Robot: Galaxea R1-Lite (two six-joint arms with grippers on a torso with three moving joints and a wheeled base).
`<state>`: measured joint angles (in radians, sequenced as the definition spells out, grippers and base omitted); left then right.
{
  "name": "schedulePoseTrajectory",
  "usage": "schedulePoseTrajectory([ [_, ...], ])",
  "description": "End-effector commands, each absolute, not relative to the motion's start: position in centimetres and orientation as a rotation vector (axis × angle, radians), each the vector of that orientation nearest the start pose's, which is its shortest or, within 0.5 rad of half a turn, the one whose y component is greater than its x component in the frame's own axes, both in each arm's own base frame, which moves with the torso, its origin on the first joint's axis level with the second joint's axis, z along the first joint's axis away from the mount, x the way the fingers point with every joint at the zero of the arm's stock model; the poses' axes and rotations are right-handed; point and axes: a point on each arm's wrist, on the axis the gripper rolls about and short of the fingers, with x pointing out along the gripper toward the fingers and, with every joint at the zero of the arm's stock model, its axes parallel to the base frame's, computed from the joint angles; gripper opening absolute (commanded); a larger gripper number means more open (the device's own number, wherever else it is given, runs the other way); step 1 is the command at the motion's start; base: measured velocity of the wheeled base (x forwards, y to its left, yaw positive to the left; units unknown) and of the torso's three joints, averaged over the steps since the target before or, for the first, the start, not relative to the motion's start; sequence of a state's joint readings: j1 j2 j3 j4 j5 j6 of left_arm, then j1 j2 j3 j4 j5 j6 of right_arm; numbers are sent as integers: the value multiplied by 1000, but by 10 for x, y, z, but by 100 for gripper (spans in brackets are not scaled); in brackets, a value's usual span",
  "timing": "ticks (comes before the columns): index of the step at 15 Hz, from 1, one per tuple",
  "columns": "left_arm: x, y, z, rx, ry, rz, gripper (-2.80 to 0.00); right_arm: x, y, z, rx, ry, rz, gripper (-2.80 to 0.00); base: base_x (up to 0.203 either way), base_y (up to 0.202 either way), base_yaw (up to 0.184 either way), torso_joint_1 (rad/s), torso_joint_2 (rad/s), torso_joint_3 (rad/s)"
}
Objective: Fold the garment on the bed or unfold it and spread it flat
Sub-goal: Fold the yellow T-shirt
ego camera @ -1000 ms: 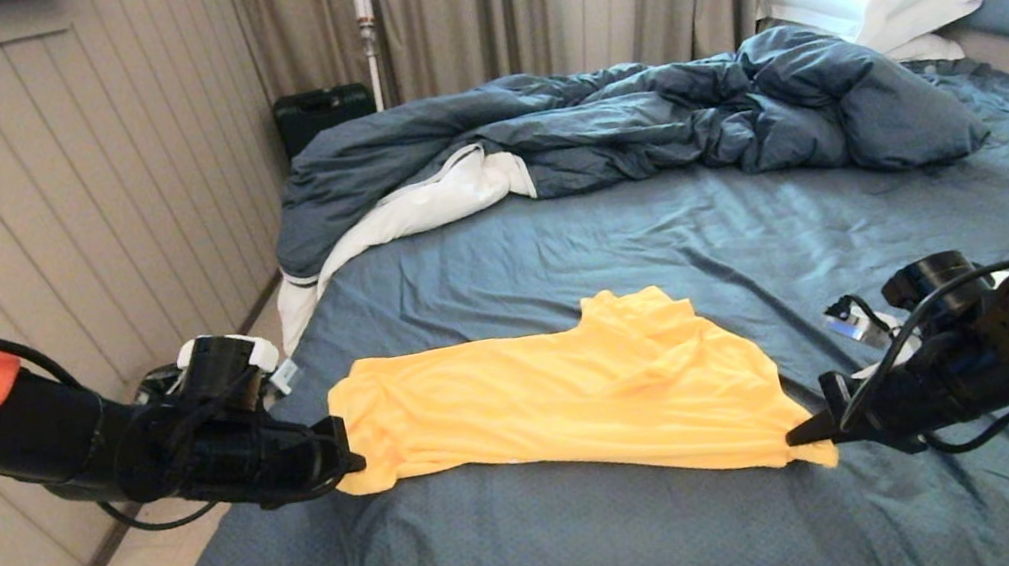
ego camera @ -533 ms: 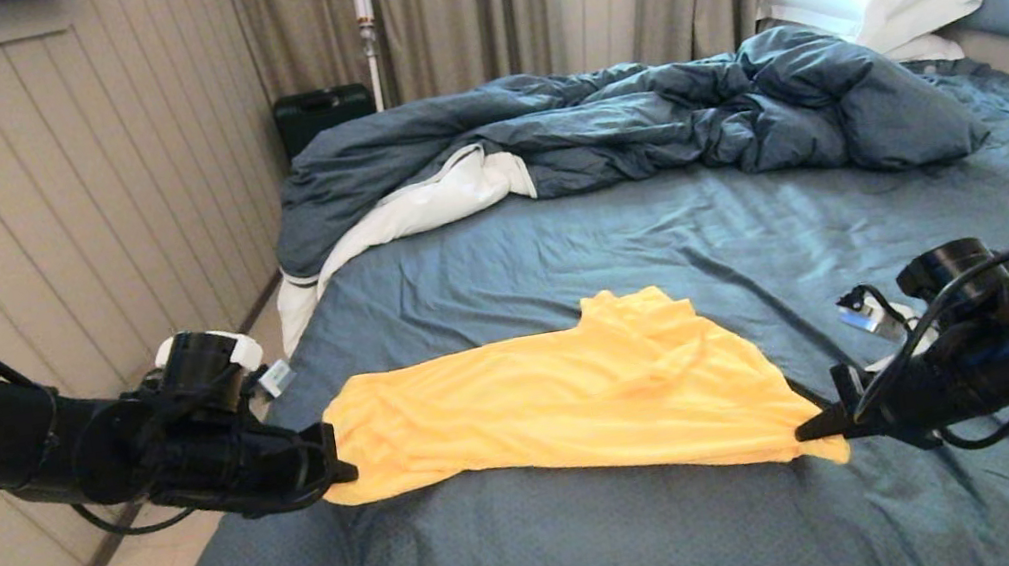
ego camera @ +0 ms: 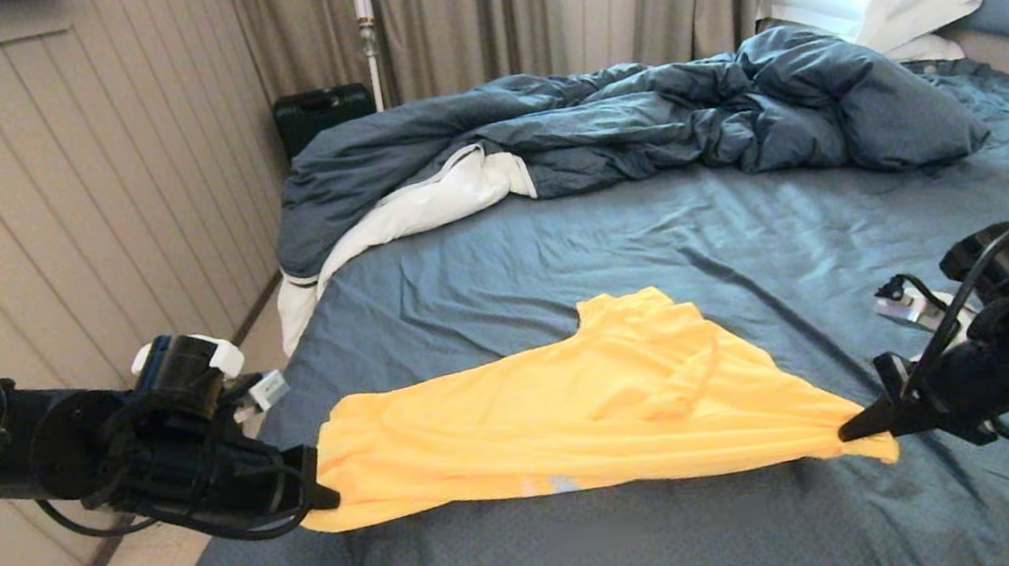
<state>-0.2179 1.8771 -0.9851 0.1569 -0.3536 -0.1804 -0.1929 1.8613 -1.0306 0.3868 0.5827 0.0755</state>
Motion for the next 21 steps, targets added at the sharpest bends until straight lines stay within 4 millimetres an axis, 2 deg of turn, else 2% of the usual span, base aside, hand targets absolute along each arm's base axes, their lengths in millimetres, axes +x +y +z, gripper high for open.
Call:
schedulePoseTrajectory([
  [1,296,-71,115,-216,1097,-429,-280,293,-53,120,539,1140,280,-280,0,0,0,0,0,0],
  [6,278,-66,120,-181,1152,-442,-280,290,-58,114,508,1222,256,-280,0,0,0,0,0,0],
  [10,252,-64,112,-192,1209,-468,-280,288,-57,111,503,1240,250,-280,0,0,0,0,0,0],
  [13,235,-69,104,-197,1254,-519,-280,282,-57,106,493,1263,242,-280,0,0,0,0,0,0],
  [17,231,-71,96,-204,1255,-529,-280,273,-63,98,483,1289,238,-280,0,0,0,0,0,0],
  [21,228,-70,84,-211,1248,-525,-280,272,-64,95,477,1294,243,-280,0,0,0,0,0,0],
])
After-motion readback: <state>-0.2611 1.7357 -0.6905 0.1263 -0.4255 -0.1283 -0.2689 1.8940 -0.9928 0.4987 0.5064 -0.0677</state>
